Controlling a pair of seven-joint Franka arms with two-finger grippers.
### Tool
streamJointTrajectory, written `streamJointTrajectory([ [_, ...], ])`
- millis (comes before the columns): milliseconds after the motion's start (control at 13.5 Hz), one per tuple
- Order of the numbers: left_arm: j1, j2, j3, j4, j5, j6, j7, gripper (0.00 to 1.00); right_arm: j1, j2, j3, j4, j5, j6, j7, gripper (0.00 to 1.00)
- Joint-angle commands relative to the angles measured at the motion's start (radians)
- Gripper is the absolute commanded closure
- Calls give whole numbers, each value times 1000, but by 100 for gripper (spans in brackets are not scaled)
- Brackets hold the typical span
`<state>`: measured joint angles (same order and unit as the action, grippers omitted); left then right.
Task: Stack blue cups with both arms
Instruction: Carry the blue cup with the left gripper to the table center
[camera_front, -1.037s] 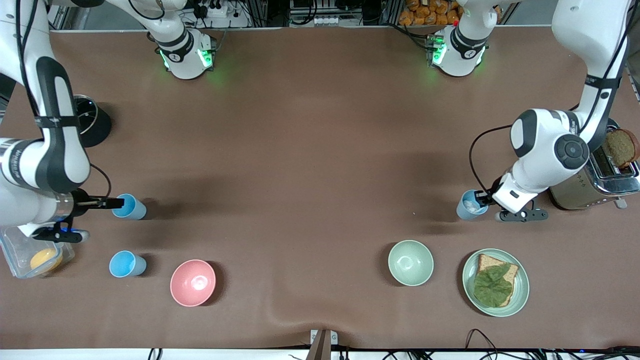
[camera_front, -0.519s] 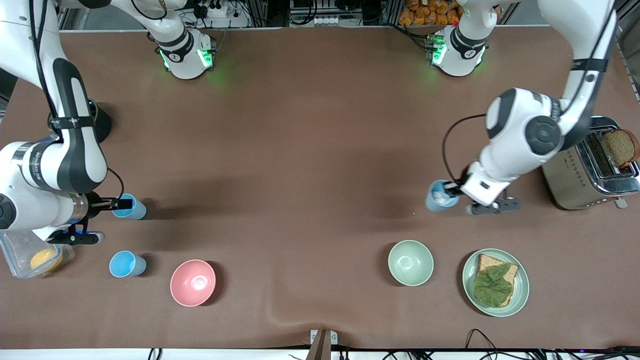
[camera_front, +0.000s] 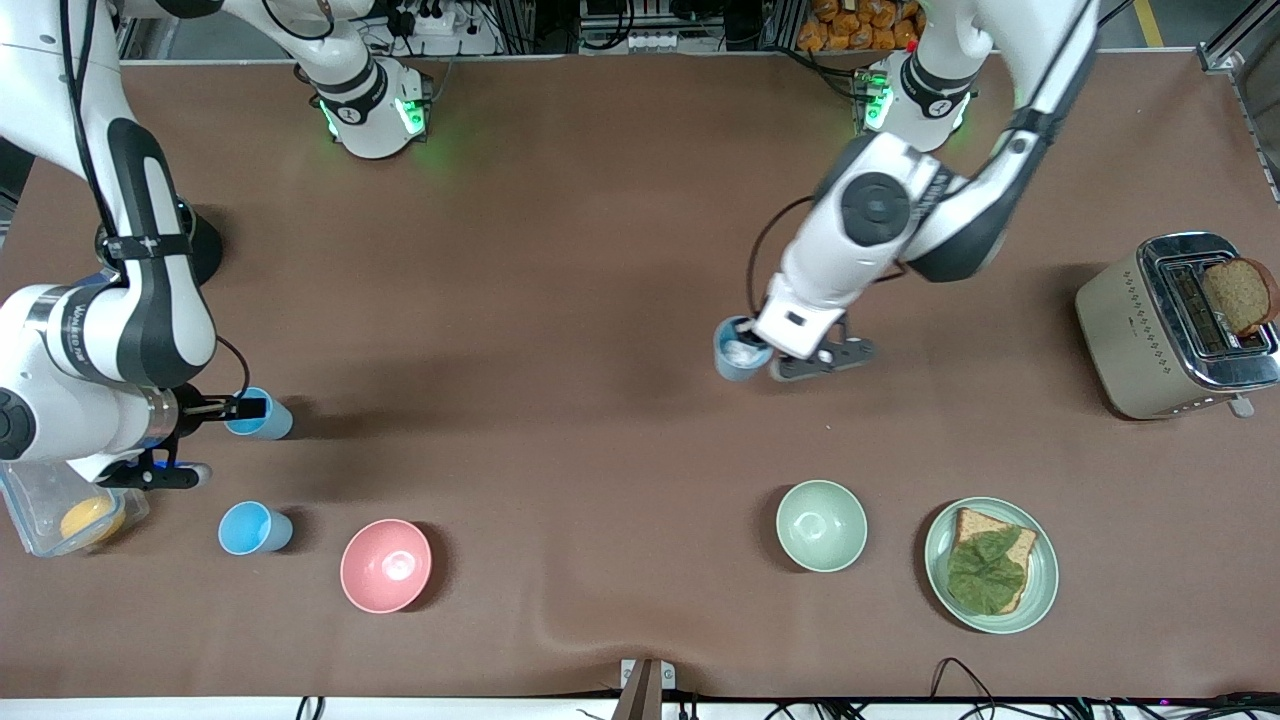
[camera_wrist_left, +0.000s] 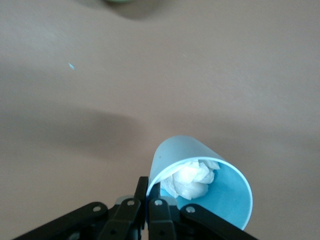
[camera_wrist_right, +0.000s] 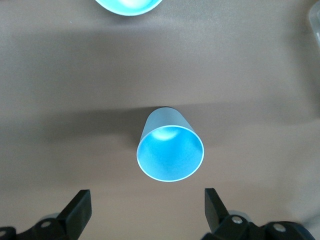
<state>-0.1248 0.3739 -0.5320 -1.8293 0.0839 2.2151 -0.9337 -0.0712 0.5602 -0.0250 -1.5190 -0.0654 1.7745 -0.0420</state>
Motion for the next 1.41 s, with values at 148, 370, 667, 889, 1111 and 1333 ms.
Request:
streamJointTrajectory([
  [148, -140, 166, 7, 129, 94, 8, -247, 100, -2, 12, 4, 17, -22, -4, 8, 0],
  [370, -199, 246, 7, 186, 132, 14, -391, 100, -2, 13, 4, 17, -22, -1, 8, 0],
  [667, -252, 306, 20, 192, 174, 78, -480, 100, -22, 40, 4, 16, -24, 60, -22, 0],
  [889, -265, 341, 24, 191, 217, 123, -540, 100, -28, 47, 4, 17, -24, 65, -39, 0],
  [1111, -263, 349, 24, 191, 237, 132, -541, 15, -32, 59, 4, 13, -22, 81, -39, 0],
  [1333, -248, 304, 24, 186, 238, 120, -542, 0, -74, 101, 4, 8, -19, 155, -91, 0],
])
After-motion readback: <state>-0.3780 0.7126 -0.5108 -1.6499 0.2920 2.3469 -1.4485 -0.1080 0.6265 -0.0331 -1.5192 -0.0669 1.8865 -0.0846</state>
